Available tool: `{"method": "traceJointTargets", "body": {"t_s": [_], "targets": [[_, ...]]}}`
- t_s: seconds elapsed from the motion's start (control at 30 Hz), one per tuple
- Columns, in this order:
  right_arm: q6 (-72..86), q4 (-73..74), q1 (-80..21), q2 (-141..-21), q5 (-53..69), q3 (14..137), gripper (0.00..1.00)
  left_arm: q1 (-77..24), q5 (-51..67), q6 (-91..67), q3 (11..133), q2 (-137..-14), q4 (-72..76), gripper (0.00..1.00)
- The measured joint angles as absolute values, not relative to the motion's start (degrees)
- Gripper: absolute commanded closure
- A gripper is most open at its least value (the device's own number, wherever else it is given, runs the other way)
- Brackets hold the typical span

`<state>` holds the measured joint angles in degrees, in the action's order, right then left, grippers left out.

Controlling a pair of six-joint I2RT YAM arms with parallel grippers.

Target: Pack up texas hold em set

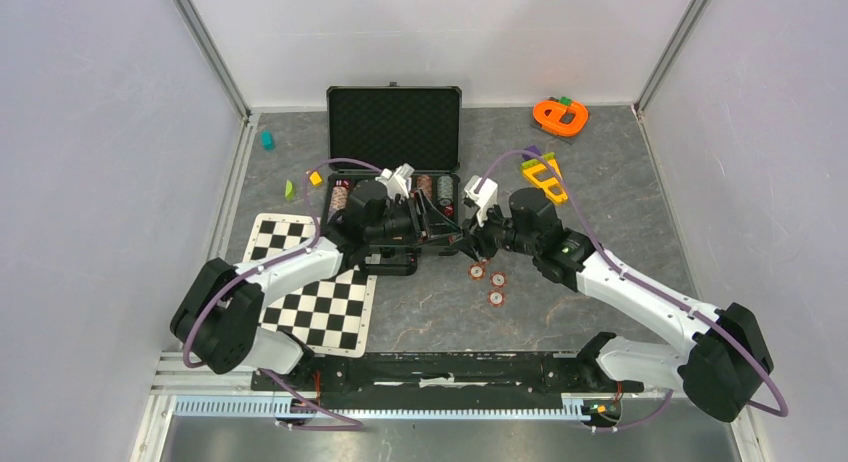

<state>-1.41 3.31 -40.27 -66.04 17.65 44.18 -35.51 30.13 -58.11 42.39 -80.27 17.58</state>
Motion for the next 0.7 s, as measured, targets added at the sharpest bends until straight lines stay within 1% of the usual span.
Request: {"method": "traceJointTargets", "body": {"t_s": [0.03, 0.1, 0.23, 0.27, 0.33, 0.5, 0.53, 0.6, 0.7], "targets": [[-1.4, 3.3, -40.4, -66.0, 17.9, 44.1, 0.62, -35.6, 30.2, -58.3, 42.4, -80.7, 17.7, 0.49], [-1.5, 3.2, -40.8, -66.0, 18.2, 44.0, 0.62, -35.9, 30.2, -58.7, 42.4, -81.3, 18.0, 0.6], [-1.8, 3.3, -41.4, -66.0, 18.4, 44.0, 0.61, -36.1, 30.3, -59.4, 42.4, -81.9, 18.8, 0.93], [-1.8, 3.3, -41.6, -66.0, 18.4, 44.0, 0.6, -36.1, 30.4, -59.5, 42.4, -82.0, 19.1, 0.98], [-2.0, 3.3, -41.6, -66.0, 18.3, 43.9, 0.52, -36.2, 30.6, -59.4, 42.4, -82.0, 19.9, 0.98], [-1.5, 1.1, -41.8, -66.0, 18.2, 42.7, 0.37, -36.4, 29.6, -59.2, 42.2, -81.7, 19.8, 0.98], [-1.3, 0.6, -41.9, -66.0, 18.3, 42.5, 0.33, -36.4, 28.9, -59.0, 42.0, -81.3, 19.6, 0.98], [-1.1, -0.4, -42.0, -66.0, 18.3, 41.9, 0.18, -36.4, 27.9, -58.5, 41.6, -80.2, 19.0, 0.98], [-0.5, -2.1, -42.2, -65.9, 18.1, 40.5, 0.09, -36.4, 25.7, -57.3, 40.9, -78.0, 18.2, 0.98]]}}
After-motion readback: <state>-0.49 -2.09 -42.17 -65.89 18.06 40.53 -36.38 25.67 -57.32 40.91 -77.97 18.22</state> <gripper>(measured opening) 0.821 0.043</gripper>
